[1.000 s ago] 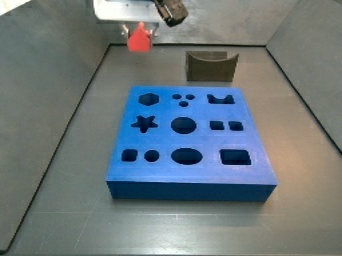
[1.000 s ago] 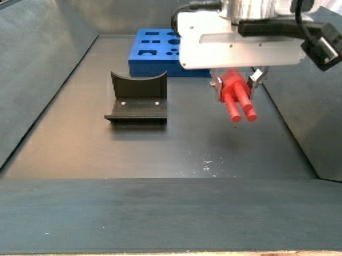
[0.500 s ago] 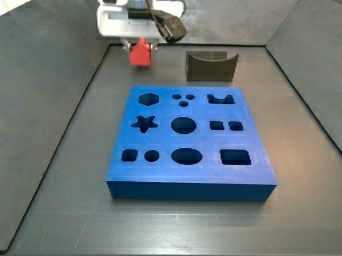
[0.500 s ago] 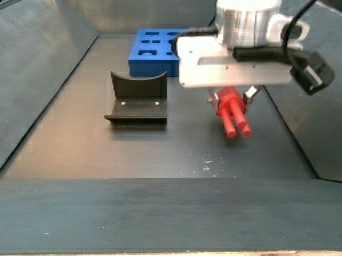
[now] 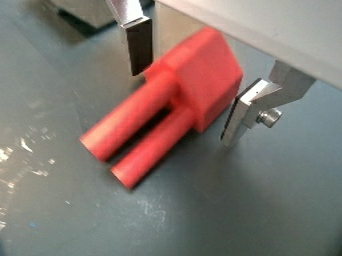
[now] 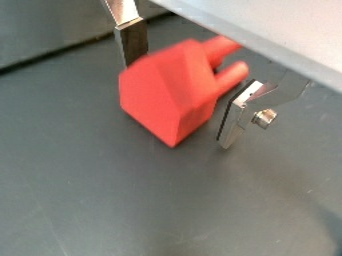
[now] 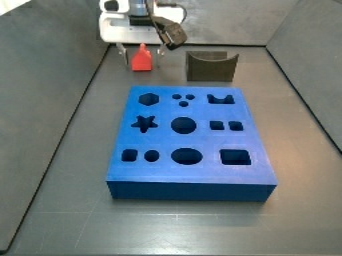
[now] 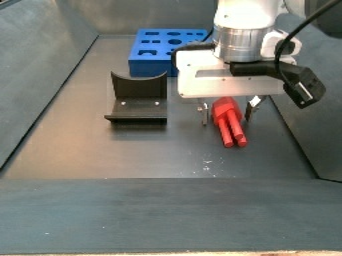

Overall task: Pick up the 3 prong object. Move up. Rotate the 3 prong object. Place the 3 prong object on the fixture. Regrasp the 3 prong object. Move to above the board. Insert the 3 prong object.
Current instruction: Rotate the 3 prong object.

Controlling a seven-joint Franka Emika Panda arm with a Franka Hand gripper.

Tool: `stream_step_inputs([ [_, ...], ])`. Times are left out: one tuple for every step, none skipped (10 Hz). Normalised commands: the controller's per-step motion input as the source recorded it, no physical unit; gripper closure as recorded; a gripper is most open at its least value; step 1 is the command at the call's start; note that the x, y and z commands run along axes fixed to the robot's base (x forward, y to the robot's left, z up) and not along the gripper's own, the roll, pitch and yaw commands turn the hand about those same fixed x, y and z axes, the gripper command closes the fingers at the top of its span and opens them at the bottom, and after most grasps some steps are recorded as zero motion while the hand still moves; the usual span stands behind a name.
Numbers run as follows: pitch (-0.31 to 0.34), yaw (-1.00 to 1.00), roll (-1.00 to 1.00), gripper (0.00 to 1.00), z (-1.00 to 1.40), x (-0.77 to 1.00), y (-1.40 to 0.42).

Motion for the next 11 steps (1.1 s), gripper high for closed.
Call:
stream_step_inputs([
  [0.034, 0.00, -0.01, 0.00, 1.00, -0.02, 0.00],
  [0.050, -0.01, -0.01, 0.00, 1.00, -0.01, 0.00],
  [0.070, -0.01, -0.02, 0.00, 1.00, -0.01, 0.00],
  [0.072, -0.02, -0.03, 0.00, 1.00, -0.01, 0.00],
  [0.068, -0.02, -0.03, 0.00, 1.00, -0.02, 0.00],
  [0.067, -0.02, -0.04, 0.00, 1.00, -0.02, 0.00],
  [0.060, -0.02, -0.05, 0.00, 0.93, -0.03, 0.00],
  [0.056, -0.02, -0.06, 0.00, 0.79, -0.03, 0.00],
  [0.000, 1.00, 0.00, 0.00, 0.00, 0.00, 0.00],
  [0.000, 1.00, 0.00, 0.00, -0.10, 0.00, 0.00],
  [-0.001, 1.00, 0.00, 0.00, -0.26, 0.02, -0.01],
])
